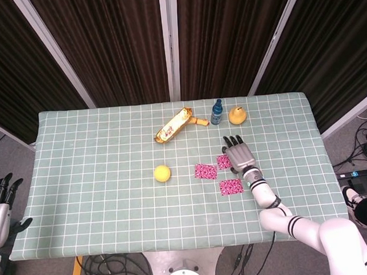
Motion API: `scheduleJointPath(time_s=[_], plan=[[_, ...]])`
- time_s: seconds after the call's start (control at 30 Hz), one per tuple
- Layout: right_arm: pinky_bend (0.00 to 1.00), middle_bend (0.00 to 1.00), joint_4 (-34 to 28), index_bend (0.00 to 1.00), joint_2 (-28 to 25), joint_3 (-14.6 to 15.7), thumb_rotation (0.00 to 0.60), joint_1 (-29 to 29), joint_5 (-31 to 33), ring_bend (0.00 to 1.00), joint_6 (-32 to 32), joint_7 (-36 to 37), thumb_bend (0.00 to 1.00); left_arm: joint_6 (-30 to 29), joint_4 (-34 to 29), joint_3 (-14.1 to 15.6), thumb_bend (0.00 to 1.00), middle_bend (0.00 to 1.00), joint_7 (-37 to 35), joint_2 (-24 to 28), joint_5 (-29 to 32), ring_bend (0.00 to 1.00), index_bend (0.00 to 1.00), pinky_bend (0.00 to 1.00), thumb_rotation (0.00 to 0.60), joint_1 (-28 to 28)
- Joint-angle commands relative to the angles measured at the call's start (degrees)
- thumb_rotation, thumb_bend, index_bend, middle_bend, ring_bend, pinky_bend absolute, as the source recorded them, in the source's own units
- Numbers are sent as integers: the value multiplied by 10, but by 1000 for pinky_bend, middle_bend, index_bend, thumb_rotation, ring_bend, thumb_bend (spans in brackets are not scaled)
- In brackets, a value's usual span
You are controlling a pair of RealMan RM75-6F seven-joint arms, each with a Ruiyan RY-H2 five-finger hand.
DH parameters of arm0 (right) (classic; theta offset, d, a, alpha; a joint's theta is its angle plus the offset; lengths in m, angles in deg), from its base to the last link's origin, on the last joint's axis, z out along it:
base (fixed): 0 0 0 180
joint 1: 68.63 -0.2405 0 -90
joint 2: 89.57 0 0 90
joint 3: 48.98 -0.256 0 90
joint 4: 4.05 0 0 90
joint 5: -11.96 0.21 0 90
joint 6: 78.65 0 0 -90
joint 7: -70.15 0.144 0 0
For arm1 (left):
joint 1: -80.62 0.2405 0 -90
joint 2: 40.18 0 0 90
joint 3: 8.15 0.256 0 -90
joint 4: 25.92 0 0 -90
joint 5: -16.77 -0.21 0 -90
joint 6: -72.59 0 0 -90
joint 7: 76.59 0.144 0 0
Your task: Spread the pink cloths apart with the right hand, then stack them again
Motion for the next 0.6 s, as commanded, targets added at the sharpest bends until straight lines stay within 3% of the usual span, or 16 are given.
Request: scheduleJointPath(time_s=[0.03, 0.6], plan=[[0, 20, 0, 305, 0, -1, 600, 0, 3, 0, 3, -1, 123, 0, 0, 0, 42, 136, 0, 0, -2, 98, 171, 101, 600, -1], [0, 30, 18, 337, 10, -6, 600, -5, 27, 0, 21, -17, 142, -1, 0, 0, 41, 137, 0, 0, 0, 98, 171, 100, 600, 1]])
